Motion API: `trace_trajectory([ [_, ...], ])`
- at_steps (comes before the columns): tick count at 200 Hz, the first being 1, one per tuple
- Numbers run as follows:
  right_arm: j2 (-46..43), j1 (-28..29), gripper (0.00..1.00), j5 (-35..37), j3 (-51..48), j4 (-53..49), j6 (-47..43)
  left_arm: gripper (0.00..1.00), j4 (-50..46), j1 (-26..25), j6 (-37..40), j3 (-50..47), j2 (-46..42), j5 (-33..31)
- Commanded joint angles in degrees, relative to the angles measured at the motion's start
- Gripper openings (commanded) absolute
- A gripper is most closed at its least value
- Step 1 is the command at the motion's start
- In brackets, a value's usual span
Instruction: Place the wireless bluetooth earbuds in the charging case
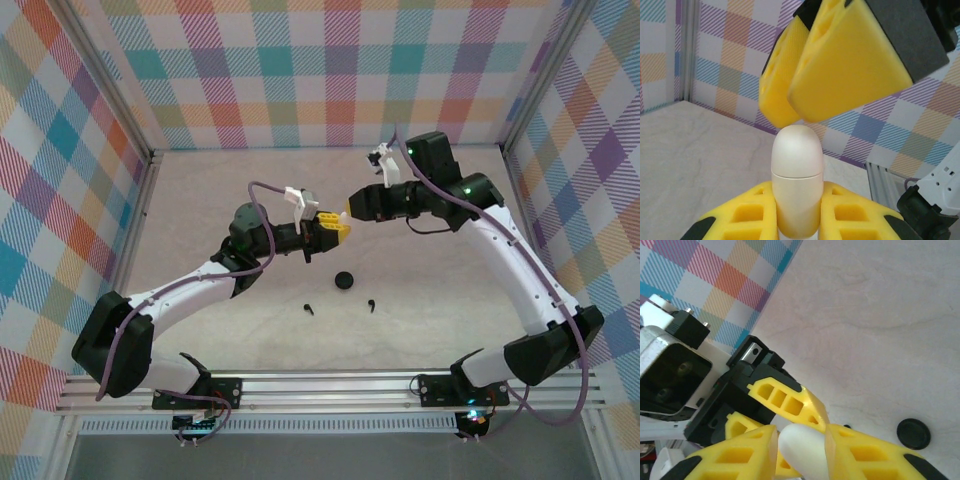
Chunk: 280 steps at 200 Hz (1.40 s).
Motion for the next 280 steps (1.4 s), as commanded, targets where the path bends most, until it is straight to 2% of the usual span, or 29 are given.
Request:
trace_trajectory([
  [1, -3.4, 0.0, 0.42, 3.6, -4.4, 4.0, -5.2, 0.00, -0.6, 0.5, -3.8, 3.3, -0.3, -0.1],
  [13, -6.5, 0.0, 0.45, 6.9, -7.6, 7.3, -9.1, 0.00, -2.3, 0.8, -5.0, 3.9, -0.5, -0.1],
  [29, -10.9, 0.0, 0.55, 10.6, -12.6, 13.2, -16.1, 0.00, -4.8, 1.3, -6.9, 4.7, -0.9, 0.0],
  [42, -14.0, 0.0, 0.62, 11.4, -16.8, 18.3, -22.8, 0.00, -6.8, 1.7, -8.3, 5.5, -1.0, 0.2],
  [58, -16.3, 0.3, 0.64, 10.0, -21.2, 23.0, -30.4, 0.00, -8.4, 2.0, -10.0, 6.6, -1.0, 0.7],
  [99, -16.2, 5.1, 0.74, 12.3, -24.6, 25.4, -46.3, 0.00, -12.1, 2.5, -12.0, 8.9, -0.1, 2.8],
  [117, -15.6, 6.8, 0.78, 15.8, -25.2, 27.2, -50.0, 0.00, -13.4, 2.5, -12.4, 9.8, 0.5, 4.0],
  [143, -15.0, 7.2, 0.83, 16.2, -26.6, 30.2, -53.4, 0.00, -13.4, 2.5, -13.0, 10.3, 1.2, 4.9],
  [204, -13.5, 7.4, 0.81, 18.1, -26.2, 31.8, -56.8, 0.00, -15.0, 2.5, -13.1, 10.7, 1.6, 6.1],
  [280, -12.9, 9.5, 0.58, 19.9, -28.3, 33.5, -60.8, 0.00, -13.6, 3.0, -18.1, 11.6, 3.9, 5.4],
])
